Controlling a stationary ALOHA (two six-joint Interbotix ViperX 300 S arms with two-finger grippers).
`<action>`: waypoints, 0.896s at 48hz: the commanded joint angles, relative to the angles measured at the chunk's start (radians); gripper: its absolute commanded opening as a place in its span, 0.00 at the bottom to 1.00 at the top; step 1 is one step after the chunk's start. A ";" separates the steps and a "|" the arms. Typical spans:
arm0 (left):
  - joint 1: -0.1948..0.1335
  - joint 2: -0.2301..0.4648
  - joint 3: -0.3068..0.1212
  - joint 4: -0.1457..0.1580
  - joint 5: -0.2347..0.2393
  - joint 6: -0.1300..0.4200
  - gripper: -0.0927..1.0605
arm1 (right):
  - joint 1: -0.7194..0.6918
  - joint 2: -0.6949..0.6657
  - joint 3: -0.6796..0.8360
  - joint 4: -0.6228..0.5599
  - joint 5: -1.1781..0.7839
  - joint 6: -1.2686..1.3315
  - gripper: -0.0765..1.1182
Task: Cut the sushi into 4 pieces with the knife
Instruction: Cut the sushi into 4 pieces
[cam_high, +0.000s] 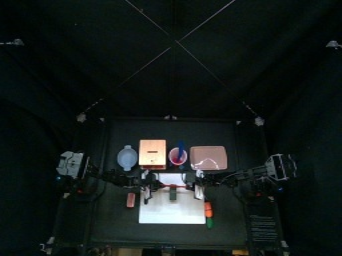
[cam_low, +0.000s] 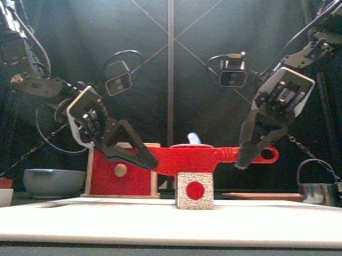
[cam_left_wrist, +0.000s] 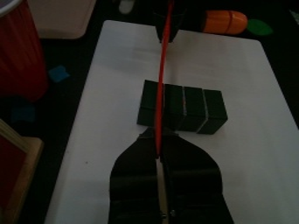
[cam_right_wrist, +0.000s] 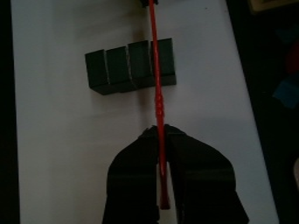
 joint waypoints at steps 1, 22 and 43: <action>0.003 0.011 -0.031 -0.012 0.023 -0.005 0.18 | 0.014 0.014 -0.044 0.003 -0.014 0.002 0.20; 0.000 0.074 -0.044 -0.058 0.066 -0.003 0.18 | 0.014 0.123 -0.037 0.005 -0.011 0.002 0.20; 0.080 0.057 -0.064 -0.032 0.080 0.008 0.18 | -0.046 0.080 -0.040 -0.009 -0.006 0.002 0.20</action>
